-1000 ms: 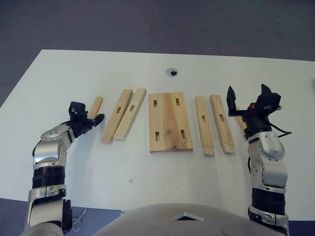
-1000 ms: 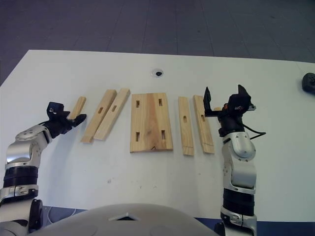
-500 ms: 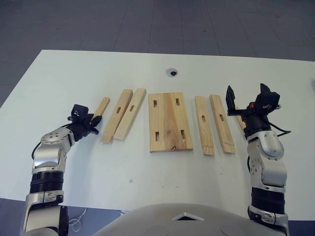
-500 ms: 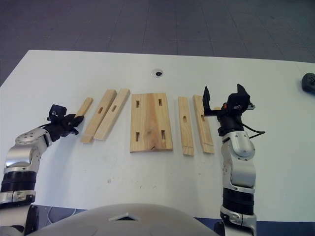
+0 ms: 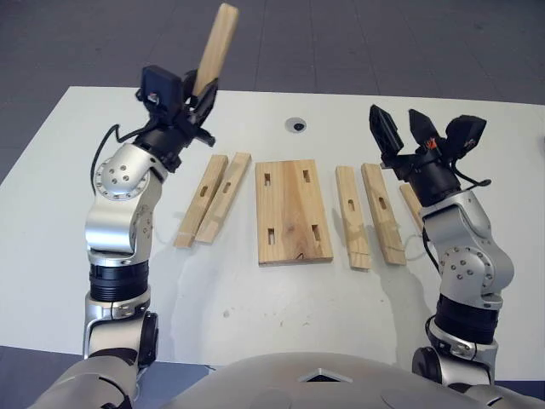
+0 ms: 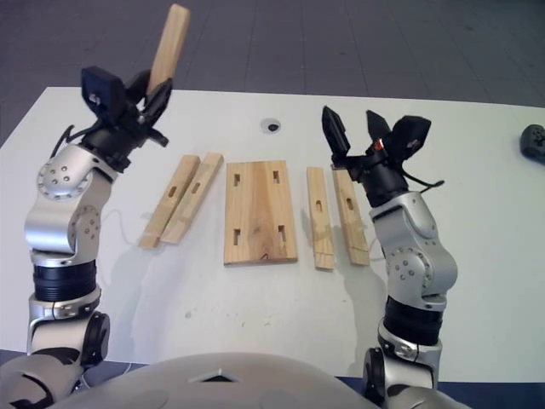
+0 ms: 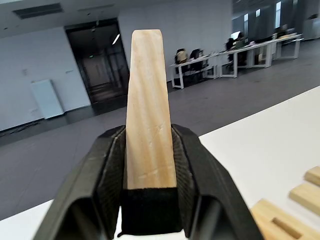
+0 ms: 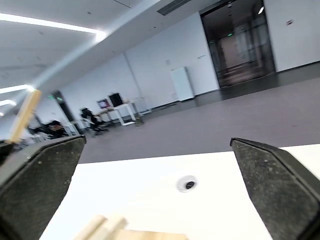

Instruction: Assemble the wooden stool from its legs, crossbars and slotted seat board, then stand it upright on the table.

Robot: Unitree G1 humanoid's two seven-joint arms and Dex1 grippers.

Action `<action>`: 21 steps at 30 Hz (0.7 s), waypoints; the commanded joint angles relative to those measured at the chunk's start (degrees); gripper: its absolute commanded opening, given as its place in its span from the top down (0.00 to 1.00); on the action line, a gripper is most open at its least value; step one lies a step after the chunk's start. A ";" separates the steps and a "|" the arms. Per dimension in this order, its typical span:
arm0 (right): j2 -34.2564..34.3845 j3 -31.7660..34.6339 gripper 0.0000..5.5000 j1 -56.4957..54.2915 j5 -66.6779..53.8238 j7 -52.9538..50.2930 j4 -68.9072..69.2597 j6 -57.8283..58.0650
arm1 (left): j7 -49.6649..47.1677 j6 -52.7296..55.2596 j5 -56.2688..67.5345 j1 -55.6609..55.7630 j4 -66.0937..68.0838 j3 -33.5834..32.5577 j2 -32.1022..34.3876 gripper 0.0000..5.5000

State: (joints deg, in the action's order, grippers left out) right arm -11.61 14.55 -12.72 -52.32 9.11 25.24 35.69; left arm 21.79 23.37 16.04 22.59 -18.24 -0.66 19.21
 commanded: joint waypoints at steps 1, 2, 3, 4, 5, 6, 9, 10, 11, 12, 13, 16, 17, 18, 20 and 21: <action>3.84 -1.97 0.02 -6.14 -25.82 -14.34 5.69 6.41 | 5.93 3.00 3.48 -1.40 -7.36 10.54 -2.43 0.76; 3.81 -2.20 0.02 -6.48 -28.43 -16.22 6.17 6.37 | 6.69 3.01 3.69 -2.09 -8.28 11.75 -2.48 0.76; 3.59 -2.54 0.02 -6.69 -30.05 -18.07 6.49 6.28 | 7.19 3.24 4.10 -2.69 -9.09 12.54 -2.71 0.76; 3.36 -3.03 0.02 -6.83 -30.94 -19.55 6.76 6.19 | 7.53 3.37 4.34 -3.17 -9.77 13.21 -2.89 0.76; 2.78 -3.65 0.02 -6.86 -31.28 -20.73 7.02 6.21 | 7.49 3.83 4.67 -3.54 -10.26 13.49 -3.03 0.76; 2.39 -4.21 0.02 -6.75 -31.78 -21.96 7.28 6.03 | 7.06 4.60 5.30 -3.97 -10.77 13.38 -3.33 0.76; 1.89 -4.53 0.08 -5.98 -33.90 -24.73 7.64 4.70 | 6.74 5.48 5.19 -5.16 -11.77 13.39 -2.73 0.76; 1.77 -4.29 0.11 -5.71 -35.15 -25.51 7.81 4.07 | 6.67 5.51 4.89 -5.37 -11.72 13.29 -2.50 0.76; 1.51 -4.17 0.14 -5.34 -36.22 -26.12 8.11 3.56 | 6.41 5.16 4.21 -5.45 -11.44 13.29 -2.30 0.76; 1.28 -4.23 0.17 -4.82 -37.10 -26.60 8.54 3.17 | 6.21 4.91 3.79 -5.59 -11.33 13.35 -2.20 0.76; 1.03 -4.45 0.20 -4.26 -37.77 -27.28 8.87 2.87 | 6.08 4.74 3.52 -5.69 -11.24 13.50 -2.20 0.76; 0.48 -5.36 0.30 -3.06 -39.22 -28.80 9.41 1.87 | 5.75 4.68 2.69 -6.32 -11.71 14.43 -2.45 0.76; 0.21 -5.49 0.34 -2.55 -39.49 -29.10 9.59 1.57 | 5.66 4.71 2.58 -6.58 -11.91 14.58 -2.54 0.76; -0.05 -5.58 0.36 -2.11 -39.75 -29.39 9.71 1.23 | 5.76 4.64 2.35 -6.74 -11.93 14.74 -2.37 0.76; -0.73 -5.83 0.42 -1.60 -40.04 -29.62 9.87 0.75 | 5.85 4.57 2.18 -7.00 -11.83 14.76 -2.23 0.76; -0.85 -5.99 0.45 -1.47 -40.32 -29.90 10.03 0.41 | 5.87 4.59 2.16 -7.07 -11.94 14.78 -2.18 0.76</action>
State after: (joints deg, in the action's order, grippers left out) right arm -11.64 9.23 -14.65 -91.54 -20.14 33.98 36.92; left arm 27.84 27.68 19.21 15.94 -29.94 13.91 16.50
